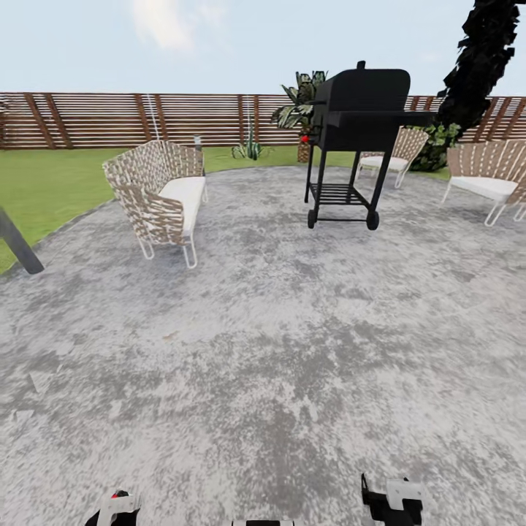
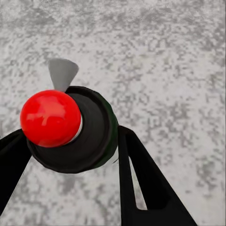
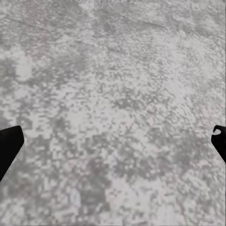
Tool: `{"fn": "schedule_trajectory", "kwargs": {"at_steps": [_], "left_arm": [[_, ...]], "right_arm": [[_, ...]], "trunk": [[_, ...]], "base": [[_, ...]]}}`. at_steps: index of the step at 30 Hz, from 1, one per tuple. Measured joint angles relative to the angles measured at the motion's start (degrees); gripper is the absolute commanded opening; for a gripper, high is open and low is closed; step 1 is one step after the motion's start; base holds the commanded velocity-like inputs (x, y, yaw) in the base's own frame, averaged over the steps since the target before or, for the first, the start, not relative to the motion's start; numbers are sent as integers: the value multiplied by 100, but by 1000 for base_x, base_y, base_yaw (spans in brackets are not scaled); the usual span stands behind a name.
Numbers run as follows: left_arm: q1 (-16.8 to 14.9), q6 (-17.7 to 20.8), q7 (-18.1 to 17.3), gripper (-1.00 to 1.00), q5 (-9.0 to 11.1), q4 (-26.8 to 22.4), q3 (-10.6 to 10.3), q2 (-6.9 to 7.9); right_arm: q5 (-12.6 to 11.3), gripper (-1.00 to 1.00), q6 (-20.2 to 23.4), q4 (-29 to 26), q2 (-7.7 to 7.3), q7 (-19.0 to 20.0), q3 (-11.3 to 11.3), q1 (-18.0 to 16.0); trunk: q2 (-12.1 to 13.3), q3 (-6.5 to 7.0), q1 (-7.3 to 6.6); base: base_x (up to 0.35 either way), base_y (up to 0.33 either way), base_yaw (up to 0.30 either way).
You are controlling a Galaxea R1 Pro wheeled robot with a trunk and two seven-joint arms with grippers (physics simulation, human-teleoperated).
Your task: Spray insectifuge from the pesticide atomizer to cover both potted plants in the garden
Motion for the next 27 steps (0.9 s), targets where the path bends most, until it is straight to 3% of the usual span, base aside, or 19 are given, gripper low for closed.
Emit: {"fn": "schedule_trajectory", "kwargs": {"at_steps": [27], "left_arm": [[-1,0,2,-100,-1,5,0,0]], "right_arm": [[8,100,0,6,5,13,4,1]], "trunk": [[0,0,0]], "base": [[336,-75,6]]}}
